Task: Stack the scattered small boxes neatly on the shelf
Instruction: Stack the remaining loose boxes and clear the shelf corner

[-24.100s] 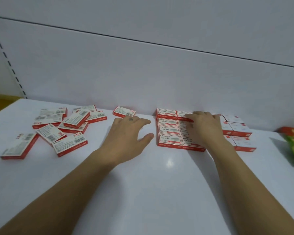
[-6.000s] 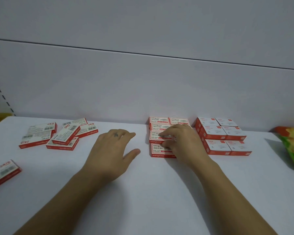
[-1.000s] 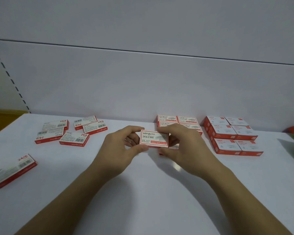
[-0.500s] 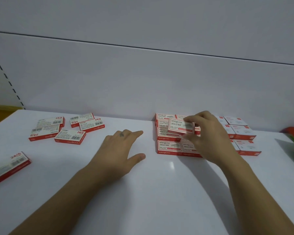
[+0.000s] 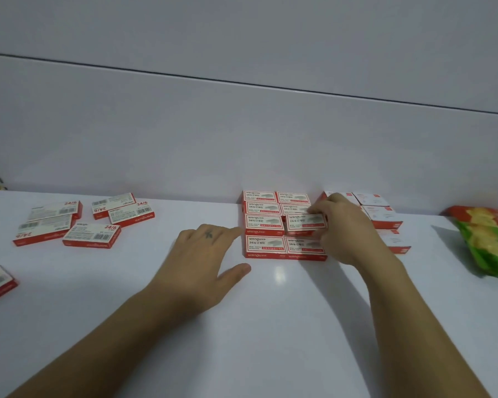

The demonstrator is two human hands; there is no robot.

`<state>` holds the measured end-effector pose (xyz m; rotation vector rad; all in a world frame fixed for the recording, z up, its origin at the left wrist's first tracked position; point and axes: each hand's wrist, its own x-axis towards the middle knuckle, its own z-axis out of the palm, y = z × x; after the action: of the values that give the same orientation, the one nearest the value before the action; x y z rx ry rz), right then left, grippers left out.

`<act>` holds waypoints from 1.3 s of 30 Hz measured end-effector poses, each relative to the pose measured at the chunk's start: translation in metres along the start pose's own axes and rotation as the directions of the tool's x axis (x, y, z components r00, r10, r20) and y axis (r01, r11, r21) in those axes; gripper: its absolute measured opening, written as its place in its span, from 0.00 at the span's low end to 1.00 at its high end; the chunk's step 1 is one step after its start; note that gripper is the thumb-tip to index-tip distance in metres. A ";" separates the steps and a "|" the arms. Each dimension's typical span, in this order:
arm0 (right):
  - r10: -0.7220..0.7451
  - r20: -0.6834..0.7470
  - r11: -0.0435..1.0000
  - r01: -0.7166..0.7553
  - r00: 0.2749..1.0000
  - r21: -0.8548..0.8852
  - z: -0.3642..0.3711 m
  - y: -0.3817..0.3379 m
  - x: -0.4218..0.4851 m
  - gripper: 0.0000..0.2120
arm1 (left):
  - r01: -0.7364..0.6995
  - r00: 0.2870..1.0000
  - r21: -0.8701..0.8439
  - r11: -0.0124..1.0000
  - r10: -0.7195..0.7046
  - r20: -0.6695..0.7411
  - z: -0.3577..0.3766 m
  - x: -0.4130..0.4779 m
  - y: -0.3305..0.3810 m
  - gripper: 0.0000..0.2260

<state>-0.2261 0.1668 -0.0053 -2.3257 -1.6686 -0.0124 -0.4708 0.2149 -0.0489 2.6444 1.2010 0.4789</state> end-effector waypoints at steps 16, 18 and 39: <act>0.008 0.003 1.000 -0.008 1.000 -0.007 0.008 -0.006 0.002 0.15 | 0.045 0.998 -0.003 0.999 -0.045 0.040 0.000 0.000 0.001 0.31; 0.008 -0.007 1.000 -0.008 1.000 -0.012 0.009 -0.007 0.001 0.14 | 0.038 0.999 -0.009 0.999 -0.038 0.034 0.000 -0.001 0.000 0.31; -0.466 -0.020 0.885 0.466 0.884 -0.004 0.005 -0.103 0.001 0.30 | 0.047 0.980 0.111 0.993 -0.024 -0.196 -0.046 -0.012 -0.044 0.27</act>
<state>-0.3224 0.1995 0.0125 -1.8551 -2.1729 -0.1322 -0.5256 0.2369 -0.0218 2.7183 1.3685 0.6960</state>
